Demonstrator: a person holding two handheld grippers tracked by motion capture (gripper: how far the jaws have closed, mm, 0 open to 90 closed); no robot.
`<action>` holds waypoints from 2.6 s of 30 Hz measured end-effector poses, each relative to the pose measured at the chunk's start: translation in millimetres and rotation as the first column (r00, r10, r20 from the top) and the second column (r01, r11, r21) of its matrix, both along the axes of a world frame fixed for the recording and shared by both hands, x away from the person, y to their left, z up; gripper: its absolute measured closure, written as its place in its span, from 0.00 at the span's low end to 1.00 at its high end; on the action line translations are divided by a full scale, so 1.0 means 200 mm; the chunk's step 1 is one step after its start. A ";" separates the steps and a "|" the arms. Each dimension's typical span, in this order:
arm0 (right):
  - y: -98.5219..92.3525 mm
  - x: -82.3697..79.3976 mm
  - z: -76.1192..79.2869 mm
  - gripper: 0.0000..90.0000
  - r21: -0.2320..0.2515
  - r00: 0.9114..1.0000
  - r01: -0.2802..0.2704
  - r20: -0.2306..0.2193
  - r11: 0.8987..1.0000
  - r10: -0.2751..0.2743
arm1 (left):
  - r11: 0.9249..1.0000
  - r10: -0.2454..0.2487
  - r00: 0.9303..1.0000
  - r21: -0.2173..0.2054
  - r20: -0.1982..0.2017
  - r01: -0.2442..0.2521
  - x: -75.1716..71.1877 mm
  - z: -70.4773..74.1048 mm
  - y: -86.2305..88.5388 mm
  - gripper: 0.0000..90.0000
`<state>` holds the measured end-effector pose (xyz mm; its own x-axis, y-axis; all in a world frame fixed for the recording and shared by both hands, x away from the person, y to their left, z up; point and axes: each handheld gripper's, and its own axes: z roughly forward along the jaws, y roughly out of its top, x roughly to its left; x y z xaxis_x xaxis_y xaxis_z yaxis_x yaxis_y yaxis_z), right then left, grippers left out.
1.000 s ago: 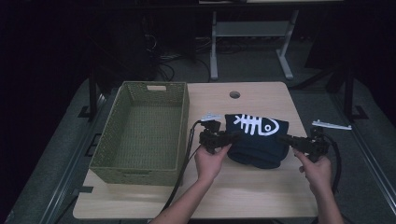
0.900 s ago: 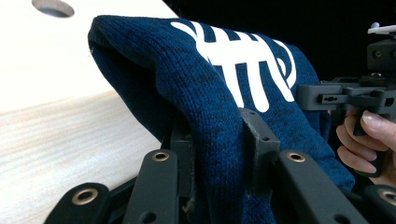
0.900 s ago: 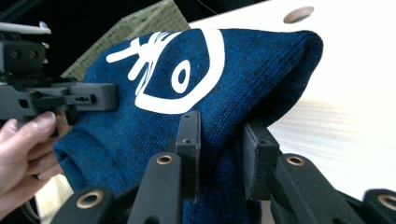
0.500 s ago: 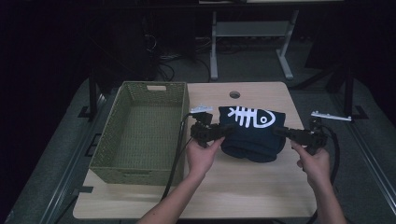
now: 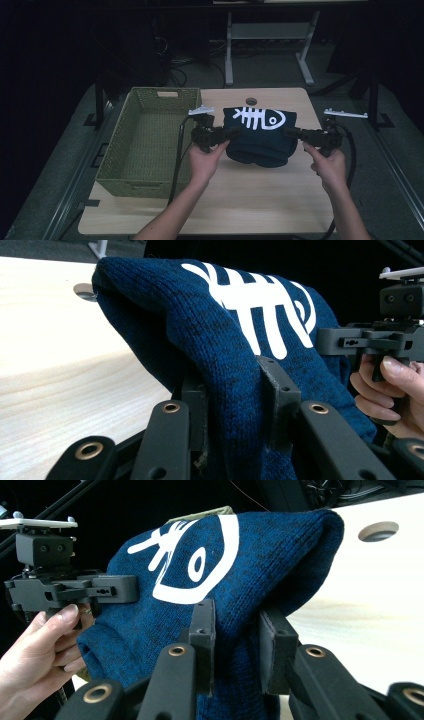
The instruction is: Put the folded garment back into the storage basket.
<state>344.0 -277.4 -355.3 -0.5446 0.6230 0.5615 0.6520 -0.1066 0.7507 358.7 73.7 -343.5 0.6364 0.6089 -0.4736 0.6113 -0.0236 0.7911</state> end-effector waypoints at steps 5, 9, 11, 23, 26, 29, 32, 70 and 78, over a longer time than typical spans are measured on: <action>0.04 0.02 0.04 0.80 0.009 1.000 -0.012 0.002 1.000 0.012 | 1.000 0.006 1.000 -0.014 -0.006 -0.006 0.01 0.03 0.05 0.76; 0.08 0.04 0.07 0.80 0.013 1.000 -0.021 0.009 1.000 0.021 | 1.000 0.006 1.000 -0.002 0.001 -0.006 0.02 0.06 0.09 0.76; 0.10 0.05 0.08 0.80 0.014 1.000 -0.025 0.012 1.000 0.024 | 1.000 0.010 1.000 0.002 0.005 -0.010 0.02 0.08 0.10 0.76; 0.24 0.10 0.14 0.80 0.004 0.998 -0.058 0.005 0.998 0.058 | 0.999 0.038 0.999 -0.022 -0.008 -0.038 0.03 0.12 0.26 0.76; 0.28 0.11 0.15 0.80 0.004 0.998 -0.067 0.008 0.998 0.067 | 0.998 0.051 0.999 -0.029 -0.010 -0.051 0.03 0.13 0.31 0.76; 0.33 0.13 0.16 0.80 0.001 0.997 -0.079 0.007 0.997 0.079 | 0.998 0.056 0.998 -0.024 -0.008 -0.056 0.03 0.14 0.35 0.76; 0.37 0.15 0.17 0.80 0.002 0.996 -0.089 0.005 0.996 0.089 | 0.997 0.070 0.998 -0.030 -0.013 -0.070 0.03 0.15 0.39 0.75; 0.80 0.26 0.23 0.79 -0.003 0.983 -0.186 0.011 0.983 0.186 | 0.982 0.184 0.983 -0.045 -0.020 -0.185 -0.01 0.16 0.79 0.74; 0.90 0.28 0.23 0.79 -0.008 0.978 -0.210 -0.001 0.978 0.210 | 0.975 0.214 0.976 -0.047 -0.026 -0.215 -0.02 0.16 0.89 0.74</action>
